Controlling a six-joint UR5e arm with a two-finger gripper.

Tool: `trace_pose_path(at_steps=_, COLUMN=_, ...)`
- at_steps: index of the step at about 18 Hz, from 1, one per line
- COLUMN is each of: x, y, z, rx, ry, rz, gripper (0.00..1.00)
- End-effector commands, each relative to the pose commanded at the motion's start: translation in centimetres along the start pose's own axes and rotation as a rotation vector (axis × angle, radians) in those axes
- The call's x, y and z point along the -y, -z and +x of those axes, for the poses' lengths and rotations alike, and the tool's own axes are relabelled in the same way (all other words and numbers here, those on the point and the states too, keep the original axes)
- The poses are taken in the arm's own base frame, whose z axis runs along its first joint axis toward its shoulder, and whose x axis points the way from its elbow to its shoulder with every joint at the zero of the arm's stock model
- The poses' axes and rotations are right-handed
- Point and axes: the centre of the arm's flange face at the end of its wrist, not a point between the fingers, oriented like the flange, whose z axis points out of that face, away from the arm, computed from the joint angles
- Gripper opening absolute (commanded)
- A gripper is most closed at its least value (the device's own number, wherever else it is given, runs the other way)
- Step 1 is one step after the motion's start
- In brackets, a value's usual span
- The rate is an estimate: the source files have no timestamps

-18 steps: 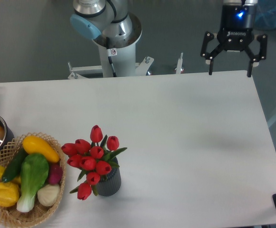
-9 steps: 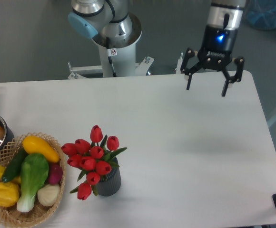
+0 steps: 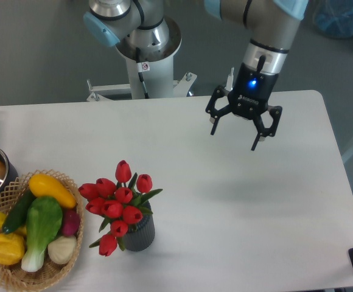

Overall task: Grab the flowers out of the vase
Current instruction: 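Lower the open gripper down onto the tulip stems above the vase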

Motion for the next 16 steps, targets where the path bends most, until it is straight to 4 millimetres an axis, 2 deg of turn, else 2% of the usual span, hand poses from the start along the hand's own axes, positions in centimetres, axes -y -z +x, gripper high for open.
trace_pose_path(at_steps=4, x=1.3, y=-2.5, z=0.6, rx=-0.044, ry=-0.032, rz=-0.004, gripper=1.0)
trace_pose_path(at_steps=6, x=2.4, y=-4.6, z=1.7, rx=-0.085, ry=-0.057, rz=-0.007, gripper=1.0)
trace_pose_path(at_steps=8, x=3.0, y=-5.6, z=2.3, rx=-0.104, ry=-0.07, rz=-0.003, gripper=1.0)
trace_pose_path(at_steps=16, x=4.6, y=-6.7, z=3.2, rx=-0.14, ry=-0.091, rz=0.083, gripper=1.0)
